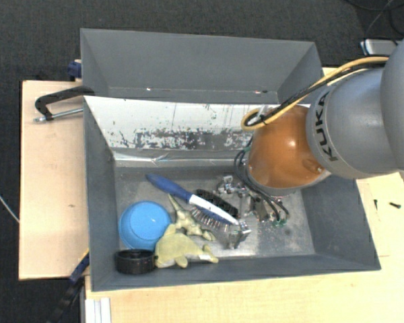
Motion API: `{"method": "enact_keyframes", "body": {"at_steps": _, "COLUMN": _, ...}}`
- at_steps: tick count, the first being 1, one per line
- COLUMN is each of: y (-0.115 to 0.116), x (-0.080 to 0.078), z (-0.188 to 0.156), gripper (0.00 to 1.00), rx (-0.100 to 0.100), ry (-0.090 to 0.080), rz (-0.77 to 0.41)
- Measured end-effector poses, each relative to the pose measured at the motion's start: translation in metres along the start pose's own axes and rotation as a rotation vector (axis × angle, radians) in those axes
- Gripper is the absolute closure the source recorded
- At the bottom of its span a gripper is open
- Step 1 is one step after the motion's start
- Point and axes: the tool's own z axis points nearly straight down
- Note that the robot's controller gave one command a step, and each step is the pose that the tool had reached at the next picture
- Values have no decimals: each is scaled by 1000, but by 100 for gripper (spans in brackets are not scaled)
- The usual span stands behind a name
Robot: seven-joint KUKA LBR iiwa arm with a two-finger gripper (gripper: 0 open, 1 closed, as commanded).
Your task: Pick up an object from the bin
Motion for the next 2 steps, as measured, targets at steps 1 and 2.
{"method": "enact_keyframes", "body": {"at_steps": 1, "y": -1, "x": -4, "z": -5, "gripper": 100, "rx": 2, "ry": -12, "rz": 2}}
{"method": "enact_keyframes", "body": {"at_steps": 2, "y": 9, "x": -18, "z": -137, "gripper": 100, "rx": 1, "ry": -3, "rz": -83}}
